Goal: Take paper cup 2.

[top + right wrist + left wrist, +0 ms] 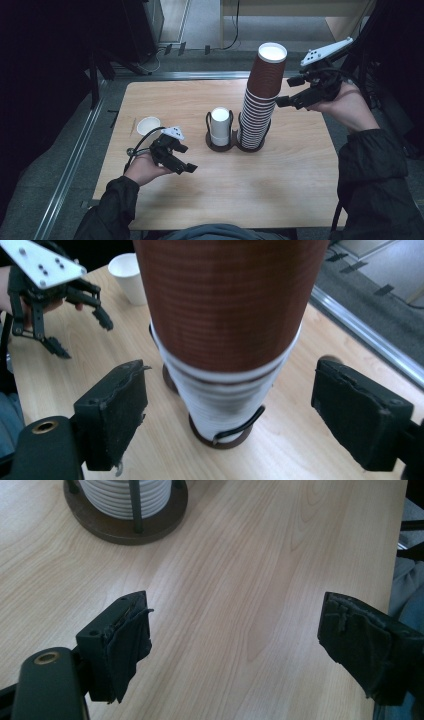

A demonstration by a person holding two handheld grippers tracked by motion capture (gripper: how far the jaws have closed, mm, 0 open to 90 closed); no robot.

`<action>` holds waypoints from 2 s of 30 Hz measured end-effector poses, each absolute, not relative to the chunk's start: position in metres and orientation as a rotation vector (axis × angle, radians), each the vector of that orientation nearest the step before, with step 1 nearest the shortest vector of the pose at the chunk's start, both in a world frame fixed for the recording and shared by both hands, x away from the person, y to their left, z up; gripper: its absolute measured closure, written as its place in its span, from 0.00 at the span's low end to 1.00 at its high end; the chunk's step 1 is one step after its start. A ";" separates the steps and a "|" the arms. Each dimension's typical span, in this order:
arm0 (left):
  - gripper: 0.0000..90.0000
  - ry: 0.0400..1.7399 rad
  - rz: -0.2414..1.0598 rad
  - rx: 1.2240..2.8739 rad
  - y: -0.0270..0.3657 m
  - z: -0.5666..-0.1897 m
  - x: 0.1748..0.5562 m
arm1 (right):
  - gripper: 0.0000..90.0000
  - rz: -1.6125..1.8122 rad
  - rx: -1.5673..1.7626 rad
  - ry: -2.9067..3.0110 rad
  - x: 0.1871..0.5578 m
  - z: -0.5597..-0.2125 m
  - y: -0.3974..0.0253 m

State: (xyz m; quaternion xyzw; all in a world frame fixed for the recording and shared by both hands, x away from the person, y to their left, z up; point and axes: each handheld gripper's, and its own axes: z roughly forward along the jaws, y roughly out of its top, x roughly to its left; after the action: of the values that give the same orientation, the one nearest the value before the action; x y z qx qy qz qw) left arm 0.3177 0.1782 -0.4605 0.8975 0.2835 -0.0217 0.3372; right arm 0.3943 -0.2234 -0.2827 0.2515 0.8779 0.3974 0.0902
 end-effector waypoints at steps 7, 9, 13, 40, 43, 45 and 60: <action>0.15 0.717 -0.077 2.358 0.176 -0.461 0.318 | 0.16 1.243 0.719 2.582 0.407 -0.260 -0.213; 0.15 0.713 -0.077 2.367 0.176 -0.462 0.318 | 0.15 1.244 0.717 2.584 0.411 -0.257 -0.210; 0.15 0.711 -0.081 2.367 0.175 -0.462 0.317 | 0.15 1.236 0.680 2.604 0.414 -0.254 -0.198; 0.15 0.702 -0.085 2.393 0.174 -0.467 0.317 | 0.20 1.340 0.621 2.507 0.414 -0.231 -0.186; 0.15 0.699 -0.085 2.398 0.174 -0.468 0.317 | 0.20 1.333 0.615 2.504 0.412 -0.222 -0.185; 0.15 0.699 -0.084 2.401 0.174 -0.468 0.317 | 0.20 1.329 0.603 2.500 0.410 -0.215 -0.184; 0.14 0.756 -0.100 2.343 0.179 -0.465 0.319 | 0.20 1.390 0.493 2.439 0.385 -0.146 -0.181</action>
State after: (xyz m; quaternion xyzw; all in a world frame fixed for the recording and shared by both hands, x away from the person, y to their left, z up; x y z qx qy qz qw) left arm 0.3191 0.1791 -0.4647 0.8968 0.2894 -0.0381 0.3325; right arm 0.3846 -0.1811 -0.1463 0.1709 0.8467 0.4826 0.1449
